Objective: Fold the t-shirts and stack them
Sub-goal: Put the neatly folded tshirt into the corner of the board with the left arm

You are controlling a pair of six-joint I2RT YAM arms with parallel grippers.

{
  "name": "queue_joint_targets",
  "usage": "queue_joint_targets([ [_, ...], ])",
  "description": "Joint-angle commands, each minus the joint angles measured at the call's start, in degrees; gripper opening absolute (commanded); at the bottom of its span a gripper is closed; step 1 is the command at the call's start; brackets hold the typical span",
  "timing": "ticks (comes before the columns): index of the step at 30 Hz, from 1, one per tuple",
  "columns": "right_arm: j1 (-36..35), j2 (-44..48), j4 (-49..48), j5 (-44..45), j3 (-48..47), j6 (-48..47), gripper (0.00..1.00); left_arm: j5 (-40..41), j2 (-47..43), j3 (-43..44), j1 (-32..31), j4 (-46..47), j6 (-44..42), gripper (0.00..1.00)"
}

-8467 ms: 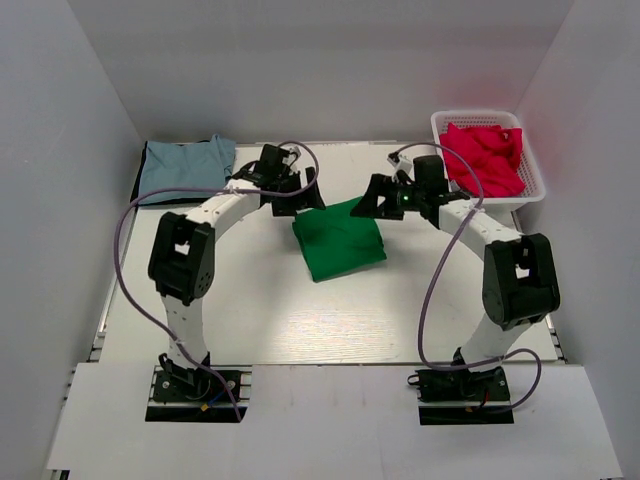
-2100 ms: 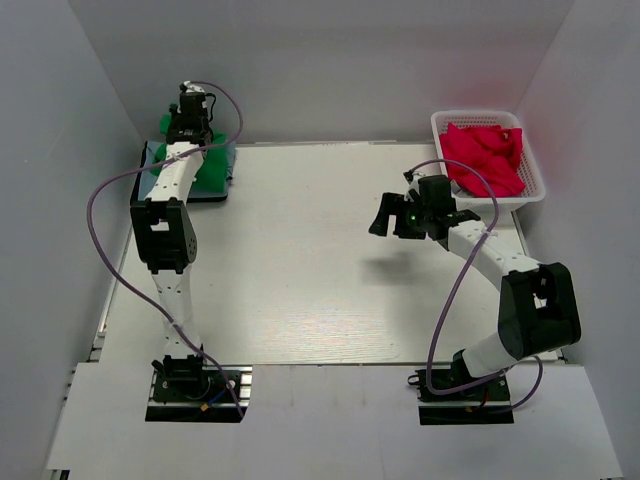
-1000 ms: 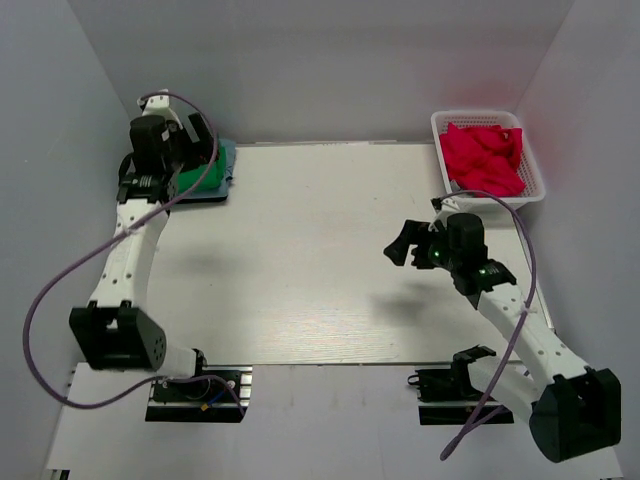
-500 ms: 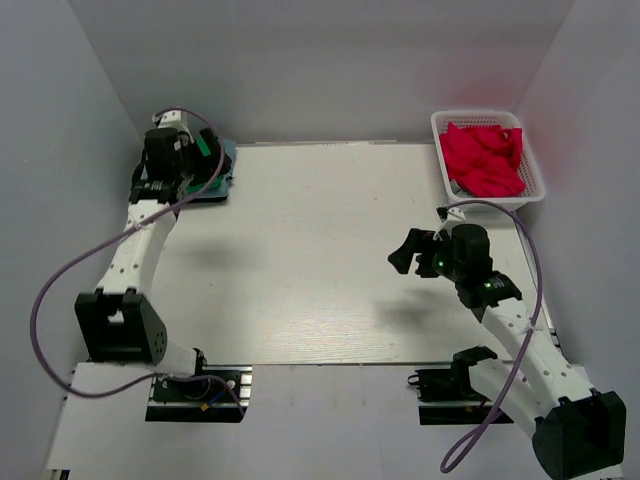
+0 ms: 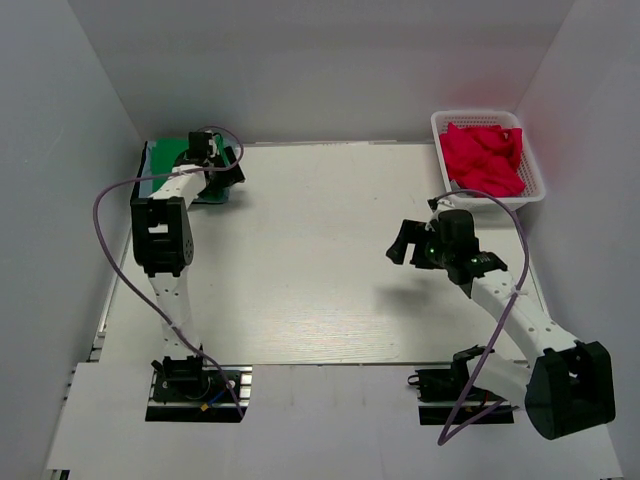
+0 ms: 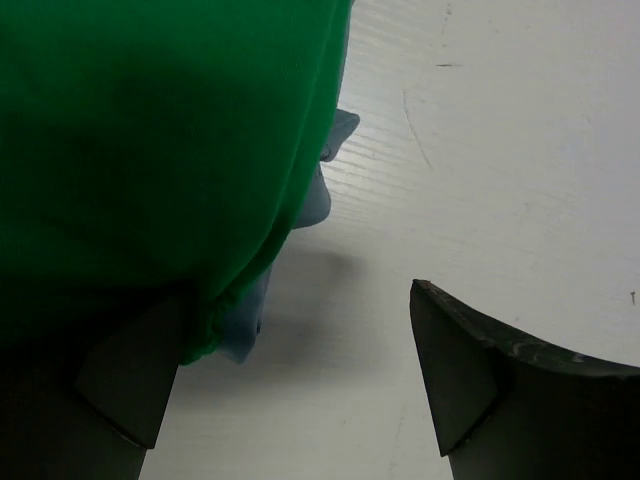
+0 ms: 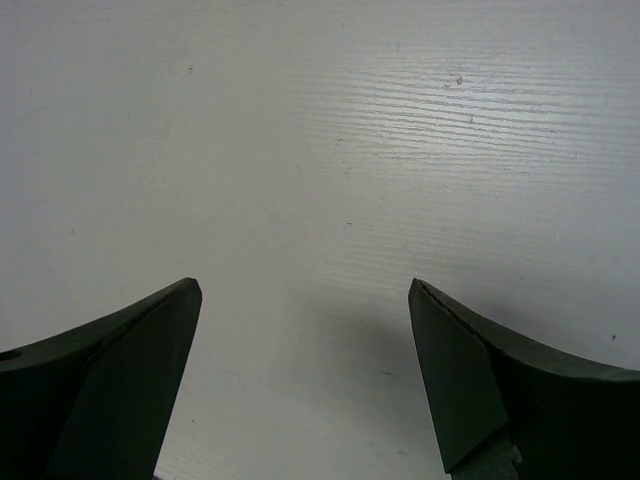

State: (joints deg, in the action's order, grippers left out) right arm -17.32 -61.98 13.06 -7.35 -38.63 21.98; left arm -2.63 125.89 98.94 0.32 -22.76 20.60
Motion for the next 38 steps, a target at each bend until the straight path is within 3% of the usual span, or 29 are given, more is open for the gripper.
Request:
queue_joint_targets([
  [1, 0.1, -0.08, -0.84, 1.64, -3.11, -1.05, 0.9, 1.23, 1.28, 4.5, 0.39, -0.88, 0.23, 1.0],
  [7, 0.18, 2.03, 0.04, 1.47, -3.3, -1.85, 0.9, 0.61, -0.98, 5.4, 0.39, -0.88, -0.47, 1.0],
  [13, 0.01, 7.56, -1.19, 0.76, -1.19, -1.41, 0.9, 3.42, -14.6, 6.7, -0.67, -5.52, -2.49, 1.0],
  [16, 0.01, 10.55, -2.95, 0.68, 0.39, -0.28, 0.9, -1.05, -23.53, 6.9, -1.19, -13.87, -1.88, 1.0],
  [18, 0.09, 12.13, -3.56, 0.76, 0.75, 0.78, 0.9, -4.73, -31.1, 0.77, -1.72, -12.15, 0.83, 1.0],
  [21, 0.01, 13.28, -4.71, 1.2, 2.15, 3.4, 0.9, -8.61, -49.64, -24.05, -2.25, 0.38, 2.95, 1.0],
  [24, 0.1, 11.89, -3.83, 1.99, 1.37, 3.78, 0.9, -7.4, -61.85, -35.0, -2.25, 1.77, 3.66, 1.0],
  [27, 0.18, 10.91, -2.08, 1.9, 0.93, 3.16, 0.9, -3.0, -65.67, -38.28, -2.25, -4.1, 4.61, 1.0],
  [31, 0.01, 10.91, -4.18, 2.34, 2.42, 3.07, 0.9, -8.94, -68.92, -43.11, -2.25, -1.87, 6.56, 1.0],
  [38, 0.09, 13.1, -5.94, 5.77, 4.53, 3.42, 0.9, -6.68, -71.39, -47.95, -2.25, 0.09, 7.09, 1.0],
])
